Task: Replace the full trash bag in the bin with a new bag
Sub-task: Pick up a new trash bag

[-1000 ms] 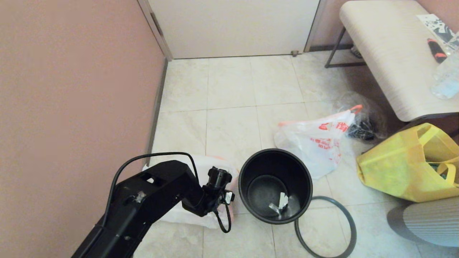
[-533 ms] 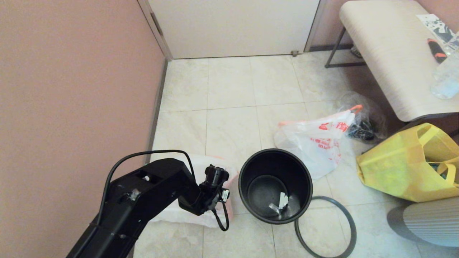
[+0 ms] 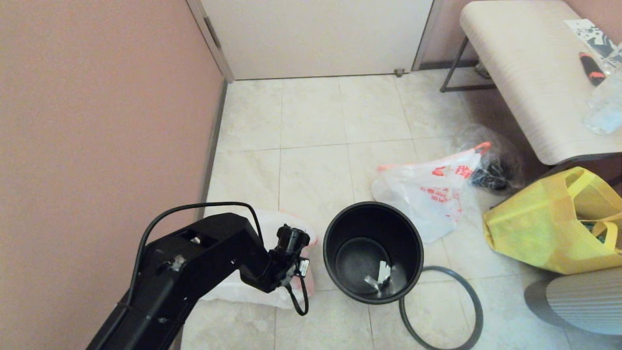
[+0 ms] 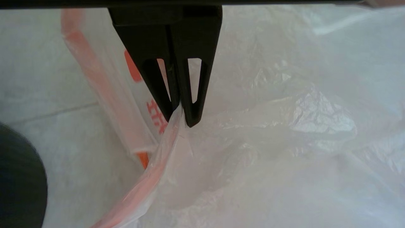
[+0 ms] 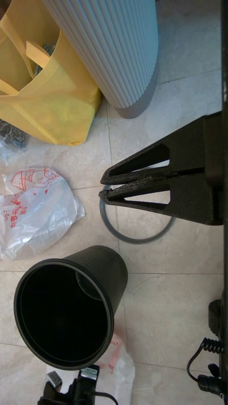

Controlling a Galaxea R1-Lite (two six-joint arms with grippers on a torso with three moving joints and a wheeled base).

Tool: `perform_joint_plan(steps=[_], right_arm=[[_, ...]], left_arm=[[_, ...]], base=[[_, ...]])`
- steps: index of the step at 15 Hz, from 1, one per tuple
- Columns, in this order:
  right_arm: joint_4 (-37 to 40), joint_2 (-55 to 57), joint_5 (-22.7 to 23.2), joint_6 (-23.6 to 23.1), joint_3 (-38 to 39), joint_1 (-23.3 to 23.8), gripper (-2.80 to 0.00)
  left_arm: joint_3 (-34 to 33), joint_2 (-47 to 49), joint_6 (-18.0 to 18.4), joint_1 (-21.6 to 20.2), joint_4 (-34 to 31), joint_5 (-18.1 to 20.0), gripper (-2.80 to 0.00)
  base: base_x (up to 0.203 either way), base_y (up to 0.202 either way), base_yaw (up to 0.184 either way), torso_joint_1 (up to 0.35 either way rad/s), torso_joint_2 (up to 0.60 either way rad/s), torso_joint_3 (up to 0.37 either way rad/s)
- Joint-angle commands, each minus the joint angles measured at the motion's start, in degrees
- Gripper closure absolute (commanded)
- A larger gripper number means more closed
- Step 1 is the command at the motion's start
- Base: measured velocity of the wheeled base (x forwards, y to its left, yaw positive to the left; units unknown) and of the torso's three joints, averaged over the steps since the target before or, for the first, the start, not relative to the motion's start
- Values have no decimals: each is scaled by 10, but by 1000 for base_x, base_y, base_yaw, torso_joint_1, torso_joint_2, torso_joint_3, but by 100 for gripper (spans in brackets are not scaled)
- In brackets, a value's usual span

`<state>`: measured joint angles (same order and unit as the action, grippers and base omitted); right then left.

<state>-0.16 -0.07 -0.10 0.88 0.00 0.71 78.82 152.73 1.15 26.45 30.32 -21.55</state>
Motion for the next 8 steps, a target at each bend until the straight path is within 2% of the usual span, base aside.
perform_joint_plan(steps=[1,3,5,8], right_arm=[[0,1,0,1,1,0,0],[0,1,0,1,1,1,0],[0,1,0,0,1,0,0],[0,1,0,1,1,0,0]], left_arm=[[0,-7,-1,-1,-11,1,0],[0,-25,-13,-1,-46,16,0],[0,-66,-59,-1,-117,57,0],[14,-124,-111,-5,-292,184,0]], base=[[0,0,0,0,0,0],[0,0,0,0,0,0],[0,0,0,0,0,0],[0,0,0,0,0,0]])
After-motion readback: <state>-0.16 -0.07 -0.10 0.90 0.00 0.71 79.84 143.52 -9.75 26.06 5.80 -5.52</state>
